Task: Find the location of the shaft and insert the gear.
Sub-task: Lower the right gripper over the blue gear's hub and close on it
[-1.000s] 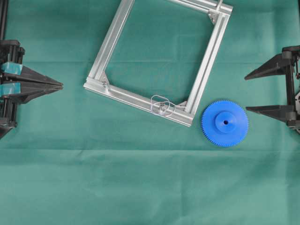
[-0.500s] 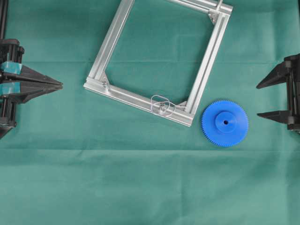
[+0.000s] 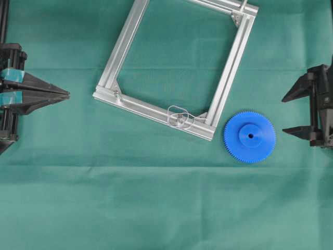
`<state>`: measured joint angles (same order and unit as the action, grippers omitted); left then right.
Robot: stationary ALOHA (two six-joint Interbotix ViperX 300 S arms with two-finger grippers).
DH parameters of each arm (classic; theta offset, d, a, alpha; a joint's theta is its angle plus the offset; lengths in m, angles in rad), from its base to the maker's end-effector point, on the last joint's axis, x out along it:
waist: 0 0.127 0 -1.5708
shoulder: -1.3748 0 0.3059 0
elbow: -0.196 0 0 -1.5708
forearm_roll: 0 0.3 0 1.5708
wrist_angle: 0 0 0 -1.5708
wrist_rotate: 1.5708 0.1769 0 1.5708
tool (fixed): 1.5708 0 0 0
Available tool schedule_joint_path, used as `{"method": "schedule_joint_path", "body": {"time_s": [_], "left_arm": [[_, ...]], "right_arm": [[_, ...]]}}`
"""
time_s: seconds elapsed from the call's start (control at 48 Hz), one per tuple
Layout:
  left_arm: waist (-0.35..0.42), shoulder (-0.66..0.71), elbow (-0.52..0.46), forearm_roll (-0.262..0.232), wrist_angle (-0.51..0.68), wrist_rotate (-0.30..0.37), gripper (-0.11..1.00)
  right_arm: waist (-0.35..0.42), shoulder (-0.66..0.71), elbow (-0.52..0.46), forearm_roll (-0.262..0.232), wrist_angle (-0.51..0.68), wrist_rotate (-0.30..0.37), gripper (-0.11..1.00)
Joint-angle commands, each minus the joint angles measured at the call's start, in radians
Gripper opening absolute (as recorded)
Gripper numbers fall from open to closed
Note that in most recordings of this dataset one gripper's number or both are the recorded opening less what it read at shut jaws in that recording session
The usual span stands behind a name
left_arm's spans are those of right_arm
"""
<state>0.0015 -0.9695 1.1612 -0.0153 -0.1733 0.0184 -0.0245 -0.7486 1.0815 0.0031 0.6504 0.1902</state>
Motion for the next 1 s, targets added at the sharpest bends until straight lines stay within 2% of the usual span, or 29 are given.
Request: {"method": "schedule_joint_path", "body": {"time_s": [0.0, 0.229, 0.417, 0.688, 0.98], "left_arm": [[0.002, 0.003, -0.026, -0.003, -0.005, -0.002, 0.01], [0.002, 0.003, -0.026, -0.003, 0.003, -0.002, 0.01], [0.002, 0.003, -0.026, -0.003, 0.003, -0.002, 0.01], [0.002, 0.003, -0.026, -0.003, 0.006, -0.002, 0.01], [0.002, 0.003, -0.025, -0.005, 0.014, -0.002, 0.01]], "right_arm": [[0.014, 0.029, -0.029, 0.005, -0.031, 0.0, 0.91], [0.032, 0.109, -0.052, 0.009, -0.092, 0.0, 0.91], [0.043, 0.155, -0.071, 0.02, -0.097, 0.0, 0.91], [0.067, 0.209, -0.081, 0.064, -0.121, 0.002, 0.91], [0.069, 0.287, -0.091, 0.064, -0.156, 0.002, 0.91]]}}
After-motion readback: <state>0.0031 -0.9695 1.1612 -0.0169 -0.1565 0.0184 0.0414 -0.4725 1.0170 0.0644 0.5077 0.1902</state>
